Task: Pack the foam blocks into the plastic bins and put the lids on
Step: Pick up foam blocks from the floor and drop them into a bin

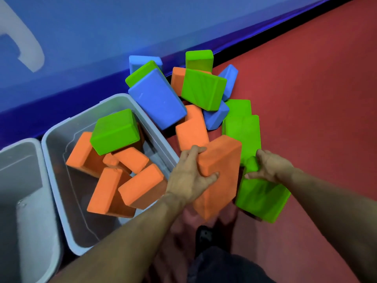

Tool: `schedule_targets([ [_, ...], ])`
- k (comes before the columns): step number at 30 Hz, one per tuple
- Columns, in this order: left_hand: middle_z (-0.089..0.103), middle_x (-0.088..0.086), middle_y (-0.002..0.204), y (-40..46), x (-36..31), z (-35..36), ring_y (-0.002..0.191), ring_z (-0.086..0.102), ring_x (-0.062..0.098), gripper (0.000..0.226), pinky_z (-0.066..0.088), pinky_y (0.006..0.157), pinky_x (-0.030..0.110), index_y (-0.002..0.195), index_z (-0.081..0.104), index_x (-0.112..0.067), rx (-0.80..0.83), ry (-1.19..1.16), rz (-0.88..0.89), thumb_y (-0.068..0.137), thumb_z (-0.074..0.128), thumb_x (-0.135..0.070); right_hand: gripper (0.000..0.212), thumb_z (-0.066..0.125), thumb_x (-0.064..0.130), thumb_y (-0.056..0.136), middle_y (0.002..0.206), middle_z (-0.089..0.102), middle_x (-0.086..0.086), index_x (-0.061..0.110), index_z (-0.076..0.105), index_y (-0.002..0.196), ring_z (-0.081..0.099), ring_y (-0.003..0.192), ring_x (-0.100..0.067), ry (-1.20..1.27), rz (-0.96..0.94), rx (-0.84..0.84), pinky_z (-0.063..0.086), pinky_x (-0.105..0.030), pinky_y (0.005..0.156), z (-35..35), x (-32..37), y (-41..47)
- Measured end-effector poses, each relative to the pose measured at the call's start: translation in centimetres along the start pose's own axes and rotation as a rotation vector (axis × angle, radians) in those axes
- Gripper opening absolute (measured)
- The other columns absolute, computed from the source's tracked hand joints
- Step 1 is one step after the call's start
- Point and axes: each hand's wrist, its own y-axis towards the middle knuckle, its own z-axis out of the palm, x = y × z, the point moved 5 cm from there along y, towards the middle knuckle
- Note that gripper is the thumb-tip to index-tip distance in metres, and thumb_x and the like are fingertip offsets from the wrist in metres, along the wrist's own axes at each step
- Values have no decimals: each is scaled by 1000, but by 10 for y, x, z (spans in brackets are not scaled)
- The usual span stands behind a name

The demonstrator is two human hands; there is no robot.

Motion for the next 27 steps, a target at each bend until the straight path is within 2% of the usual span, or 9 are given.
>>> schedule_targets([
  [3, 47, -9, 119, -3, -14, -23, 111, 55, 14, 68, 50, 95, 40, 123, 42, -42, -62, -6, -7, 69, 80, -56, 76, 73, 79, 62, 113, 56, -10, 23, 42, 103, 58, 107, -34, 32, -31, -131, 49, -42, 89, -42, 17, -20],
  [7, 53, -7, 121, -14, -28, -75, 112, 56, 18, 64, 49, 93, 40, 119, 47, -34, -184, 53, 1, 67, 74, -59, 72, 70, 81, 64, 112, 56, -8, 25, 43, 100, 58, 108, -33, -14, -56, -292, 46, -43, 87, -96, 49, -52],
  [10, 61, -5, 113, -30, -24, -132, 107, 59, 20, 61, 48, 89, 38, 111, 50, -30, -314, 48, -42, 63, 71, -62, 71, 68, 83, 64, 108, 56, -8, 25, 40, 96, 59, 106, -34, 85, -45, -466, 46, -46, 87, -138, 80, -84],
  [13, 62, -4, 105, -59, -5, -196, 98, 59, 21, 57, 42, 80, 33, 110, 50, -25, -476, -53, -184, 70, 77, -55, 74, 70, 80, 66, 111, 57, -11, 20, 45, 102, 58, 107, -37, 283, 17, -688, 46, -50, 89, -172, 117, -117],
  [17, 60, 0, 101, -113, 47, -264, 98, 61, 26, 53, 44, 85, 36, 110, 49, -21, -719, -306, -420, 77, 76, -50, 73, 76, 69, 69, 121, 57, -13, 16, 48, 112, 54, 118, -39, 726, 128, -913, 42, -51, 94, -192, 178, -161],
  [21, 57, 9, 111, -164, 114, -290, 95, 57, 30, 67, 47, 93, 41, 121, 39, -17, -884, -646, -654, 75, 77, -48, 84, 78, 67, 69, 131, 58, -13, 14, 43, 124, 56, 123, -34, 1163, 249, -833, 33, -53, 105, -171, 236, -176],
  [23, 54, 10, 114, -180, 137, -290, 98, 60, 32, 90, 51, 97, 49, 139, 26, -21, -878, -744, -717, 69, 76, -48, 89, 80, 66, 66, 129, 61, -16, 14, 38, 125, 61, 116, -36, 1310, 250, -795, 42, -50, 103, -151, 260, -177],
  [25, 50, 7, 117, -190, 152, -287, 101, 61, 35, 103, 57, 89, 54, 148, 12, -33, -836, -861, -753, 69, 77, -43, 90, 83, 60, 67, 127, 60, -18, 13, 35, 126, 62, 114, -36, 1378, 236, -715, 46, -44, 98, -130, 284, -176],
  [27, 43, 3, 115, -192, 163, -280, 100, 60, 33, 102, 59, 83, 55, 151, 6, -32, -797, -1009, -787, 77, 77, -34, 99, 86, 59, 64, 129, 57, -18, 9, 33, 131, 61, 117, -35, 1389, 240, -541, 47, -43, 99, -94, 303, -167],
])
